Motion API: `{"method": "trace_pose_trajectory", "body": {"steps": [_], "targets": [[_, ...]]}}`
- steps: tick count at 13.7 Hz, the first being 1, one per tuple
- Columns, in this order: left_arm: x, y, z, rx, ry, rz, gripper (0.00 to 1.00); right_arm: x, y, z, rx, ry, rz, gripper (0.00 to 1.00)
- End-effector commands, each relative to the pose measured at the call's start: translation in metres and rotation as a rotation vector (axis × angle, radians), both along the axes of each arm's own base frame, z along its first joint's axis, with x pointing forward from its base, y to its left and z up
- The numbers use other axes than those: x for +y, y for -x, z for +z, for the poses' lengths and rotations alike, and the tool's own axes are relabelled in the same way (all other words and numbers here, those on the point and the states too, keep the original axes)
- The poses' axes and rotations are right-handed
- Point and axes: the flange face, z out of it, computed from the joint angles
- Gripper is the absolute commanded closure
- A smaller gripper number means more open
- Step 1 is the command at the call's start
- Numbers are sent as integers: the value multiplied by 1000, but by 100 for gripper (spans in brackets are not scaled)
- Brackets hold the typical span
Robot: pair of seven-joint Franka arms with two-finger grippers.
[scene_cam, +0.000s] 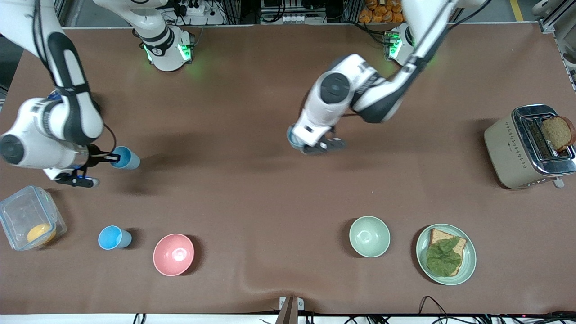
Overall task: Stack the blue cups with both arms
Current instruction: 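Lift both blue cups and carry them toward the table middle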
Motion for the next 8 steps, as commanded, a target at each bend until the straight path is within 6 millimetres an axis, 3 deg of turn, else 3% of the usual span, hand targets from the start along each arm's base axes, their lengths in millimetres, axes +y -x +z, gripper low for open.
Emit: {"method": "trace_pose_trajectory", "body": {"steps": [1, 3, 5, 8], "targets": [[-29, 21, -32, -30, -39, 43, 100, 18, -17, 52, 22, -50, -24, 100], [-42, 32, -58, -62, -59, 65, 100, 38, -25, 72, 26, -65, -41, 100], [-49, 36, -79, -66, -37, 88, 100, 71, -27, 85, 24, -66, -71, 100], [-59, 45, -92, -67, -14, 102, 100, 136, -21, 102, 29, -41, -119, 100]]}}
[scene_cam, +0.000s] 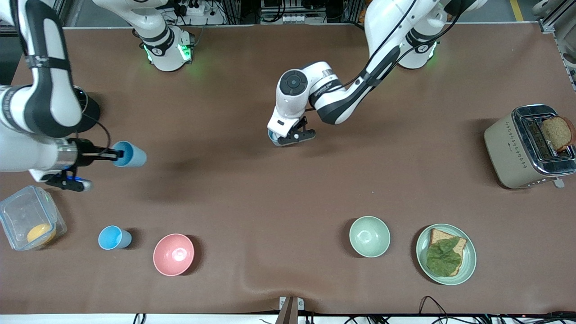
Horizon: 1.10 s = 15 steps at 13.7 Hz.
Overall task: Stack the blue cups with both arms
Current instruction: 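Set the tissue cup down with the left gripper while the right gripper approaches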
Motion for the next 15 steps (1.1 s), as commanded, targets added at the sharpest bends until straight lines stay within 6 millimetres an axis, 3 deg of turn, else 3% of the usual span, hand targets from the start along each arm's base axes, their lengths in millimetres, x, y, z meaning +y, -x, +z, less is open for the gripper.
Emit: {"method": "trace_pose_trajectory", "body": {"steps": [1, 2, 3, 6, 9, 12, 15], "targets": [[-6, -3, 5, -35, 12, 28, 90, 60, 14, 23, 8, 13, -46, 100], [-1, -12, 15, -49, 19, 42, 56, 78, 21, 26, 10, 22, -56, 100], [6, -23, 27, -66, 24, 65, 1, 94, 28, 30, 8, 25, -49, 100], [14, -38, 84, -122, 59, 207, 0, 127, 51, 31, -9, 39, -47, 100], [40, -50, 151, -184, 26, 279, 0, 193, 77, 19, -47, 67, -85, 100], [107, -100, 215, -287, 28, 346, 0, 259, 100, 13, -78, 73, -134, 100], [188, -152, 236, -322, -18, 314, 0, 322, 132, -7, -103, 63, -183, 100]]}}
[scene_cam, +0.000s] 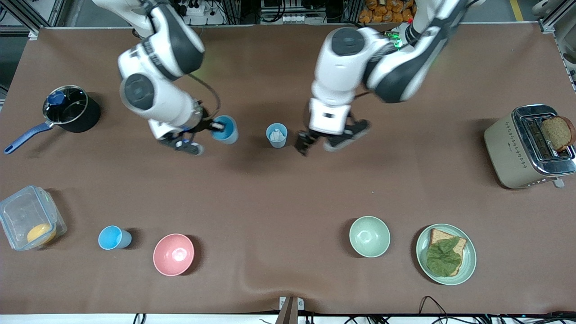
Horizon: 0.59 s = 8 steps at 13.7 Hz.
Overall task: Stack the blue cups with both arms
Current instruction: 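Set the tissue cup down with the left gripper while the right gripper approaches, then lower the right gripper's cup into the tissue cup while the left gripper withdraws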
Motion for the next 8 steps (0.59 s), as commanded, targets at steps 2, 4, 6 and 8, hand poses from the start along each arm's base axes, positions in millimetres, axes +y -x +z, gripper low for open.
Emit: {"method": "trace_pose_trajectory", "body": {"steps": [2, 4, 6, 8], "targets": [[76, -38, 16, -10, -103, -122, 0, 48, 38, -26, -7, -9, -66, 100], [113, -48, 37, 55, -168, -176, 0, 66, 50, -38, -3, -9, -82, 100], [158, -52, 61, 94, -185, -244, 0, 77, 57, -46, -7, -7, -95, 100], [203, -54, 89, 91, -153, -343, 0, 86, 61, -57, -19, 23, -102, 100]]}}
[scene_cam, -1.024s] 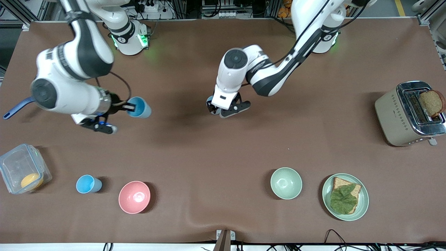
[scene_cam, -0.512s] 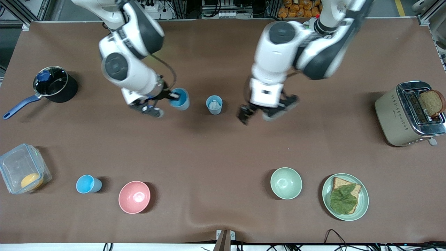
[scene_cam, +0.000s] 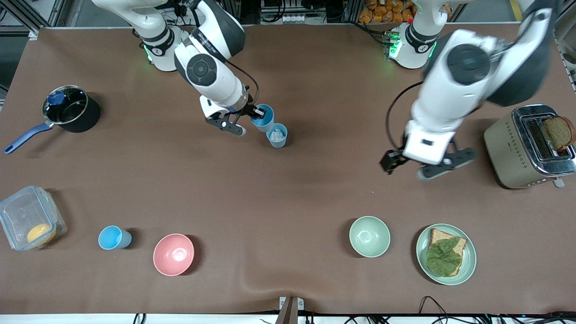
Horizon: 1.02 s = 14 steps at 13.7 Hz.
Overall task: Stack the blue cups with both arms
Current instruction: 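Lower the right gripper's cup into the tissue cup while the left gripper withdraws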
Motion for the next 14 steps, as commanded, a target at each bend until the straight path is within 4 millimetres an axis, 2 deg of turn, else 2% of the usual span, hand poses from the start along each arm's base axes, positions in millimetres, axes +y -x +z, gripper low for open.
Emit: {"method": "trace_pose_trajectory", "body": {"steps": [1, 3, 7, 9, 13, 14], "targets": [[54, 9, 41, 17, 7, -115, 0, 14, 5, -16, -22, 22, -27, 100], [81, 9, 55, 40, -2, -176, 0, 18, 3, -29, -32, 20, -39, 100], [109, 12, 73, 82, -11, -263, 0, 31, 9, -40, -36, 12, -45, 100], [133, 17, 90, 63, 25, -303, 0, 38, 14, -46, -43, 24, -47, 100], [156, 28, 96, 115, 15, -296, 0, 41, 16, -55, -46, 30, -40, 100], [154, 32, 102, 113, 9, -297, 0, 42, 15, -57, -47, 22, -47, 100]]}}
